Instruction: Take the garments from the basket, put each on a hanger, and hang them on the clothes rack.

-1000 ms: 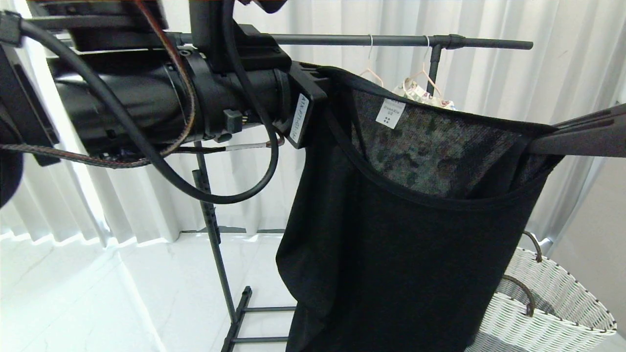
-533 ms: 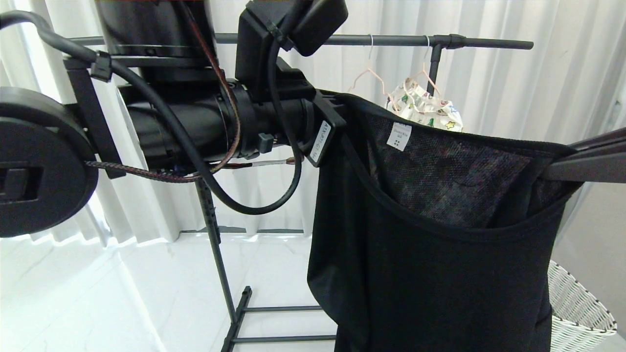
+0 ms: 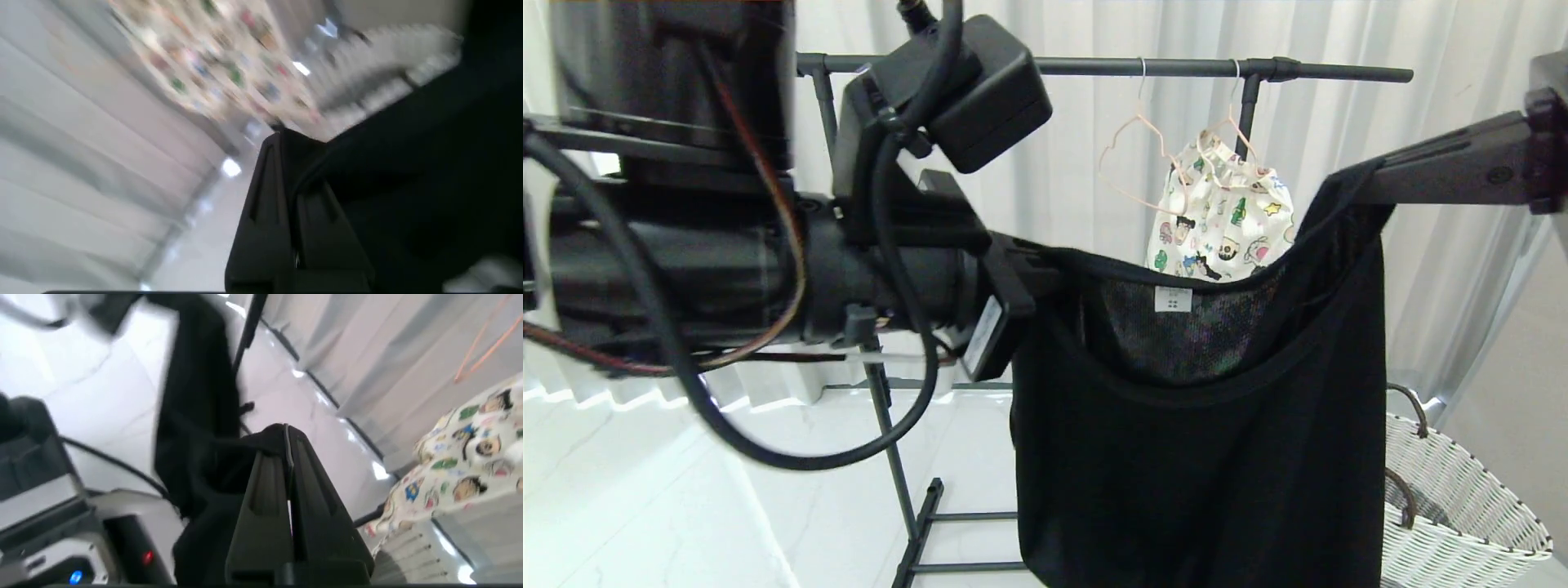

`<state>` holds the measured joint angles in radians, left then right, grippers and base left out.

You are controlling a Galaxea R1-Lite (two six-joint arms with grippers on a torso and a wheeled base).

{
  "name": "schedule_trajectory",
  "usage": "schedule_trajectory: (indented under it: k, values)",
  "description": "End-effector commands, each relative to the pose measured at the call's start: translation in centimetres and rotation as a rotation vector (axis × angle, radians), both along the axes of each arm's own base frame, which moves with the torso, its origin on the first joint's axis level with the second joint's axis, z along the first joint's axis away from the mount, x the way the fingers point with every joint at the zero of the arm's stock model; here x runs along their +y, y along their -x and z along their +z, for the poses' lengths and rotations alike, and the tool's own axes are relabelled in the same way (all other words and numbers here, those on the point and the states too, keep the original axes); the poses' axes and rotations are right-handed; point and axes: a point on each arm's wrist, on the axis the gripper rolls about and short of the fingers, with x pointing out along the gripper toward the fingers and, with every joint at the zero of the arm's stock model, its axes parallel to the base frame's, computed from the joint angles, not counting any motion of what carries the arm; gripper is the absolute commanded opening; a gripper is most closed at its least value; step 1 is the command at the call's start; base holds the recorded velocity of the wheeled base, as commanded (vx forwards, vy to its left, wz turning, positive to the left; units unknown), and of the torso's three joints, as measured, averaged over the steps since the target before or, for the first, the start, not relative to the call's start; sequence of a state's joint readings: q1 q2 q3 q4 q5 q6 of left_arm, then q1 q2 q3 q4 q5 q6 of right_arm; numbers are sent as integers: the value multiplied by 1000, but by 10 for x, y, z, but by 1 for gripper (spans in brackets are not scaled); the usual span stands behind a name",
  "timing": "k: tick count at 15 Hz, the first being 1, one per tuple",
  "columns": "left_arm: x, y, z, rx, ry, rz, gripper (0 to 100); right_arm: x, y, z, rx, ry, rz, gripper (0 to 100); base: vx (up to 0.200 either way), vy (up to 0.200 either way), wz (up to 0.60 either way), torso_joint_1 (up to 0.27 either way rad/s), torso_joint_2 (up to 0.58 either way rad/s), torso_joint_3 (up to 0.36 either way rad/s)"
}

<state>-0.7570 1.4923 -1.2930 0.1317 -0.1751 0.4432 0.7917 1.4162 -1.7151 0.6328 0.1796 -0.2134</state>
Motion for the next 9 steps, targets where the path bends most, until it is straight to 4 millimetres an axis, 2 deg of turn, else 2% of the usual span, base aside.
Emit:
schedule_trajectory:
  k: [1, 3, 5, 9]
  values:
    - [26, 44, 18, 51, 37, -51, 0, 28, -24, -3, 2, 21, 18, 0, 0, 0, 0, 0, 0, 0]
    - [34, 59, 17, 97, 7, -71, 0, 42, -30, -1, -16, 22, 48, 0, 0, 0, 0, 0, 0, 0]
    - [35, 63, 18, 98, 5, -83, 0, 52, -34, 1, -22, 16, 60, 0, 0, 0, 0, 0, 0, 0]
    - [34, 64, 18, 98, 7, -89, 0, 54, -35, 2, -26, 13, 62, 0, 0, 0, 0, 0, 0, 0]
